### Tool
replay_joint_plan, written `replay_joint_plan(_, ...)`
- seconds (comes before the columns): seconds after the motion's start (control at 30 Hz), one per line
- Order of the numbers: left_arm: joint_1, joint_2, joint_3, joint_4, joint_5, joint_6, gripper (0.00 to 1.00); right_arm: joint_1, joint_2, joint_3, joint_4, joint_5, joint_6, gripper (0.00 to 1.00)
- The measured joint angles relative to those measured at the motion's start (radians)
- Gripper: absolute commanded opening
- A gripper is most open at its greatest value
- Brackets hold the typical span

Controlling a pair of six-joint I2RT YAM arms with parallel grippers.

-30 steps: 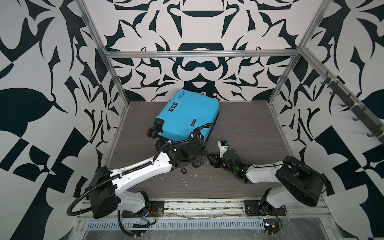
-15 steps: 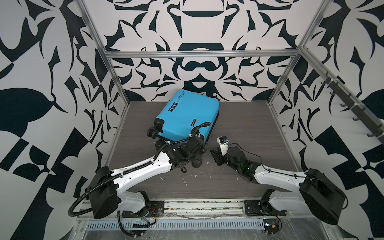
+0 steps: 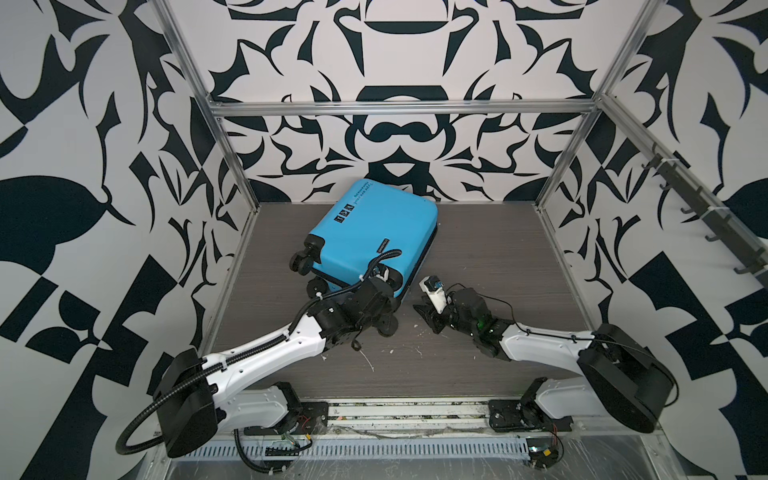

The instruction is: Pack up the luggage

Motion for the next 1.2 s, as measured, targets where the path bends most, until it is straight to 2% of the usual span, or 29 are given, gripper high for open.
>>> replay_joint_plan(0.5, 0.061, -0.120, -0.057, -0.067, 0.048, 0.061, 0.00, -0.032, 0.240, 0.153, 0.158, -0.188, 0.052, 0.37)
replay_joint_plan(1.2, 0.071, -0.122, -0.057, -0.076, 0.049, 0.060, 0.00, -0.039, 0.335, 0.185, 0.208, -0.306, 0.104, 0.34)
